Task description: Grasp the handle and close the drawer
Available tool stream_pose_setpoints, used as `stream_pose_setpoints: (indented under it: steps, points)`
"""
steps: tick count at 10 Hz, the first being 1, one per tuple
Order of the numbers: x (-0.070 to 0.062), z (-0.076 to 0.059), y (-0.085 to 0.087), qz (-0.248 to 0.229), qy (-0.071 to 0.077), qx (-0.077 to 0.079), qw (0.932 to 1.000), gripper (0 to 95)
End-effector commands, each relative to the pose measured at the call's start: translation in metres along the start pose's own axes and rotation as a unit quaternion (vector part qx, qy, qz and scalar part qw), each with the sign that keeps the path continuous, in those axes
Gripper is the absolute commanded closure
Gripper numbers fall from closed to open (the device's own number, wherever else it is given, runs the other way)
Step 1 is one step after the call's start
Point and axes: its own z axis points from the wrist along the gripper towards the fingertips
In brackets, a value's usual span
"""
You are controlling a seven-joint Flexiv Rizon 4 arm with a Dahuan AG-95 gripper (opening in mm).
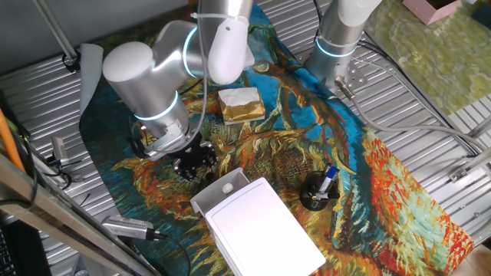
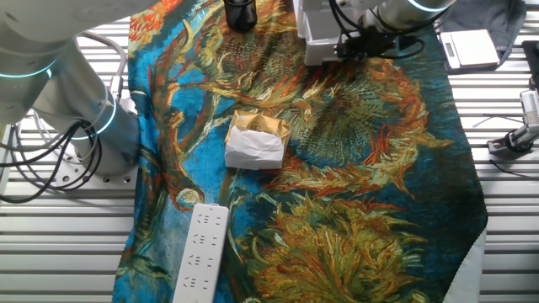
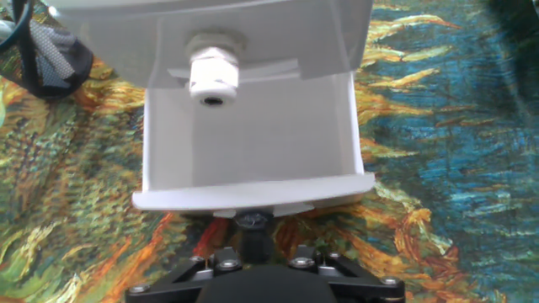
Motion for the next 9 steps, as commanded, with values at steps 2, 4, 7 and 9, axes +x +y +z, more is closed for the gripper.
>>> stream_pose_setpoints:
  steps: [2, 4, 7, 9]
  points:
    - [-0.0010, 0.0020, 0.0016, 0.002, 0.003, 0.004, 1.0000, 57.0]
    - [-0.0010, 0.0030, 0.0034, 0.002, 0.003, 0.005, 1.0000, 57.0]
    - [-0.0013, 0.0055, 0.0072, 0.004, 0.003, 0.010, 0.9999, 57.0]
    - [-0.0013, 0.0062, 0.0084, 0.004, 0.003, 0.013, 0.9999, 57.0]
